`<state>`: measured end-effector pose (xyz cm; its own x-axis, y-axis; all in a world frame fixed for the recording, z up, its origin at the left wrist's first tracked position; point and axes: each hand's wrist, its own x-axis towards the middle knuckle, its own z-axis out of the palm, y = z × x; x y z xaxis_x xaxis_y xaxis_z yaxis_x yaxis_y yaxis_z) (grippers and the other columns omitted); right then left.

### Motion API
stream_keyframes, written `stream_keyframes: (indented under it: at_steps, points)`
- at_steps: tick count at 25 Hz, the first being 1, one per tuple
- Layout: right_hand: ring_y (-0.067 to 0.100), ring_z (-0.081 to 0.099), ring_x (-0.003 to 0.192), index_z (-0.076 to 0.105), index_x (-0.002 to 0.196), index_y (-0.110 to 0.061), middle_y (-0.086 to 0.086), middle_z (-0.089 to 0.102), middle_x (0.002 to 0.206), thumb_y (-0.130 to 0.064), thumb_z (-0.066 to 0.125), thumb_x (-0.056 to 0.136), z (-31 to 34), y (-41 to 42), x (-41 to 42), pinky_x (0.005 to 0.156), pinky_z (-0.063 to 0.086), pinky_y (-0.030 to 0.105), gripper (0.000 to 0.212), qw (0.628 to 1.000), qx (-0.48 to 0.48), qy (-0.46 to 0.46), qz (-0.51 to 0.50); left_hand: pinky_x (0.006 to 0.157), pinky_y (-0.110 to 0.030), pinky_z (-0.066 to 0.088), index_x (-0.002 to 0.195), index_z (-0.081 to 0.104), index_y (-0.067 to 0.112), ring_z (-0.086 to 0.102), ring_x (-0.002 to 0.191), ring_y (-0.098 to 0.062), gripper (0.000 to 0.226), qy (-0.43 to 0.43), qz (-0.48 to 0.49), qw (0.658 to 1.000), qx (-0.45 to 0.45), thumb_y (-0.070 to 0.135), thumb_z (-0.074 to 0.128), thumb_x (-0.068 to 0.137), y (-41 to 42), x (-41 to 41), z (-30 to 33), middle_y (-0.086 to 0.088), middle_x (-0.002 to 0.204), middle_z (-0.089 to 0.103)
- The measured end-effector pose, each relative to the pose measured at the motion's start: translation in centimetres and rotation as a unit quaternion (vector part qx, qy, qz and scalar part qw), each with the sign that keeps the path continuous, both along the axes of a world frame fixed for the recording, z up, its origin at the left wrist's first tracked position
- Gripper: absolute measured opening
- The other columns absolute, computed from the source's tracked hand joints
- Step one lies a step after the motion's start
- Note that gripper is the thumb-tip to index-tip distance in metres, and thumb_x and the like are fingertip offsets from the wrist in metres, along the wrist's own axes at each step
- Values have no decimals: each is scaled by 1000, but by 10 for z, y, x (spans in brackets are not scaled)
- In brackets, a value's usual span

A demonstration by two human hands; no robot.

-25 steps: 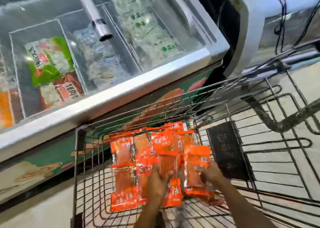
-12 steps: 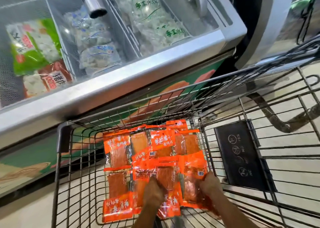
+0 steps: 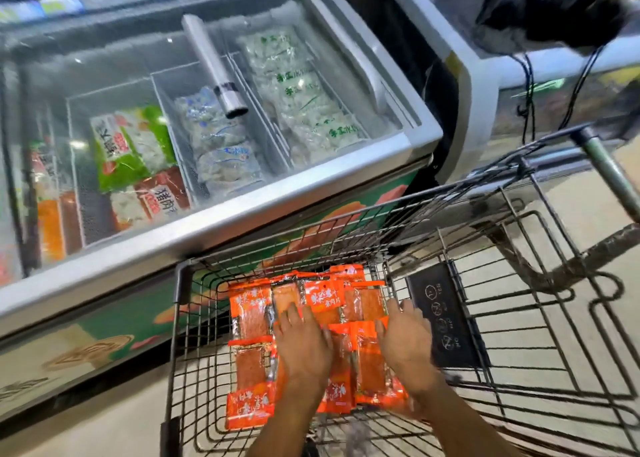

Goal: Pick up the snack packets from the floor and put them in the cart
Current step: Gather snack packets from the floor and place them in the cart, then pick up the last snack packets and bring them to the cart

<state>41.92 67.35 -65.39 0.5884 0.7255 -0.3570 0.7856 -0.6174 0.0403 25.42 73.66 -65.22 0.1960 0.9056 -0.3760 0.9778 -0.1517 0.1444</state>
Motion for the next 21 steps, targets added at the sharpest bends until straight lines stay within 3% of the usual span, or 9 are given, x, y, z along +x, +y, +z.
stream_keyframes:
  at_steps: [5, 10, 15, 21]
  points:
    - [31, 61, 112, 65, 124, -19, 10, 61, 125, -35, 68, 87, 144, 8, -40, 91, 52, 44, 41, 978, 197, 10, 76, 111, -46, 40, 129, 58, 15, 49, 131, -31, 53, -85, -23, 986, 141, 46, 55, 86, -8, -17, 155, -13, 142, 54]
    - [30, 56, 118, 63, 126, -19, 9, 58, 129, -29, 71, 83, 269, -29, -83, 96, 51, 44, 44, 938, 313, 58, 140, 111, -47, 39, 134, 57, 14, 50, 132, -34, 59, -89, 29, 969, 227, 45, 60, 84, -58, -67, 280, -14, 143, 54]
    - [32, 53, 122, 61, 131, -21, 9, 56, 133, -29, 70, 83, 332, -76, -155, 98, 50, 45, 49, 903, 346, 115, 226, 113, -49, 34, 138, 51, 15, 45, 133, -34, 59, -64, 120, 947, 292, 44, 56, 87, -126, -139, 359, -15, 146, 49]
    - [29, 48, 127, 59, 133, -27, 4, 55, 135, -45, 65, 84, 368, -116, -275, 105, 44, 43, 53, 872, 335, 177, 310, 111, -51, 35, 139, 51, 21, 42, 135, -30, 59, -64, 263, 910, 314, 49, 53, 87, -221, -269, 391, -9, 145, 49]
